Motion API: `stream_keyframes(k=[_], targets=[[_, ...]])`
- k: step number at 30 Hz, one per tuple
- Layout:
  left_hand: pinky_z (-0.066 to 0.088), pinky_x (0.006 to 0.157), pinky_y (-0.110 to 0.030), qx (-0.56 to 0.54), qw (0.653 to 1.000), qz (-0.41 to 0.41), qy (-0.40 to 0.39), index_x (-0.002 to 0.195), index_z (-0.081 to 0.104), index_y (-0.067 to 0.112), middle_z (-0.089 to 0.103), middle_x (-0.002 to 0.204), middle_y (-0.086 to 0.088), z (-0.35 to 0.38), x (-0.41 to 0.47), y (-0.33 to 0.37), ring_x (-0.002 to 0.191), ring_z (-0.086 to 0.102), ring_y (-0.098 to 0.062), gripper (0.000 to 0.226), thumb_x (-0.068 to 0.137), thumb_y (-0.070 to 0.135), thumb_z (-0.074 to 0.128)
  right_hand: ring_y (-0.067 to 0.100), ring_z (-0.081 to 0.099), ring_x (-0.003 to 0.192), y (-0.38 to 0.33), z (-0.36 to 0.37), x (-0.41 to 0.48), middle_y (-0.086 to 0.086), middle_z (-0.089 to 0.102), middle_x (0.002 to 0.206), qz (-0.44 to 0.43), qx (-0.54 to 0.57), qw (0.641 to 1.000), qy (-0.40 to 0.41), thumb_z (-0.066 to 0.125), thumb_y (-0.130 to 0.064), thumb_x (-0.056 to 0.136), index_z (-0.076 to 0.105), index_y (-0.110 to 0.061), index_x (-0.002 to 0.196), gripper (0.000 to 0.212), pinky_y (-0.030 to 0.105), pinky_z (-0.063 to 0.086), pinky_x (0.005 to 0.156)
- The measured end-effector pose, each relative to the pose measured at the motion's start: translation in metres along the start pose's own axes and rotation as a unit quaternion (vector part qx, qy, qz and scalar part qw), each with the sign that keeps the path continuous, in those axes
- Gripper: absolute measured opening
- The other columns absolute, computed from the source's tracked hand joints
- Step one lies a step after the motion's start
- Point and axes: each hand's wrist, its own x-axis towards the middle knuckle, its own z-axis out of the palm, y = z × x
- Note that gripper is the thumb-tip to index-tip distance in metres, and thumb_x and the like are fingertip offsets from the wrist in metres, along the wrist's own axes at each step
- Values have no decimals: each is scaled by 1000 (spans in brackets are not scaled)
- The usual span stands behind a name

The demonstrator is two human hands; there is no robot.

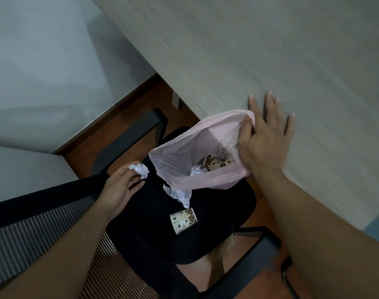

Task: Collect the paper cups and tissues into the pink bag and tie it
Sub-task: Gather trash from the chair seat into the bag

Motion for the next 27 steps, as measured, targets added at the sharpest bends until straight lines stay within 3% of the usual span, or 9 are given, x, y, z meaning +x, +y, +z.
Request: stream_keyframes(k=[3,8,12,14,15,17,20,22,27], targets=[[60,91,-31,-40,996,46,-58,138,73,24,78,131,-5,34,-14,23,109,75,-13,37,102,32,74,20,17,171,0,0,-1,1,22,184,2,-3,1000,5,42,-43,110,37,-38,171,61,59,8,137],[59,66,-25,142,977,120,-109,125,78,26,83,115,-7,123,-14,33,82,78,-17,31,96,35,84,20,18,170,0,0,-1,1,24,184,1,3,1000,13,42,-43,109,41,-38,170,61,58,9,137],[50,50,-22,181,979,45,-76,131,67,9,79,116,-21,163,10,24,62,70,-11,43,97,30,83,21,21,170,-1,0,-1,1,26,183,3,9,1000,19,44,-42,108,44,-38,168,60,58,10,137],[51,51,-23,216,973,44,-62,134,63,11,77,121,-16,165,16,18,65,70,-13,47,97,34,83,21,22,169,-2,-1,0,1,26,183,4,12,1000,18,46,-42,108,44,-38,168,60,58,10,137],[54,60,-27,258,962,81,-48,134,63,15,75,123,-8,161,16,15,74,73,-16,48,98,40,81,21,22,169,-2,-1,0,1,27,183,3,12,1000,18,46,-42,108,45,-38,168,60,58,10,137],[55,78,-30,394,892,223,6,133,62,19,66,126,3,144,12,7,99,69,-14,42,103,47,72,21,21,170,-2,-2,0,2,26,183,4,12,1000,17,47,-42,108,44,-37,168,60,58,10,137],[50,67,-21,460,805,376,5,121,58,25,55,110,13,112,-5,-19,92,60,-2,21,108,41,62,20,19,170,-2,-3,0,1,25,183,6,11,1000,8,46,-43,109,42,-38,169,60,58,9,137],[43,58,-18,478,788,387,-27,107,53,29,49,91,17,92,-18,-42,74,56,0,13,108,39,61,21,18,170,-2,-3,0,1,25,183,8,12,1000,6,46,-43,110,42,-38,169,60,58,9,137],[46,50,-34,574,767,284,-26,85,40,32,46,69,8,57,-29,-101,58,52,-16,33,107,47,59,21,18,170,-1,-3,0,0,24,184,7,11,1000,3,44,-44,110,41,-38,169,60,58,8,137]])
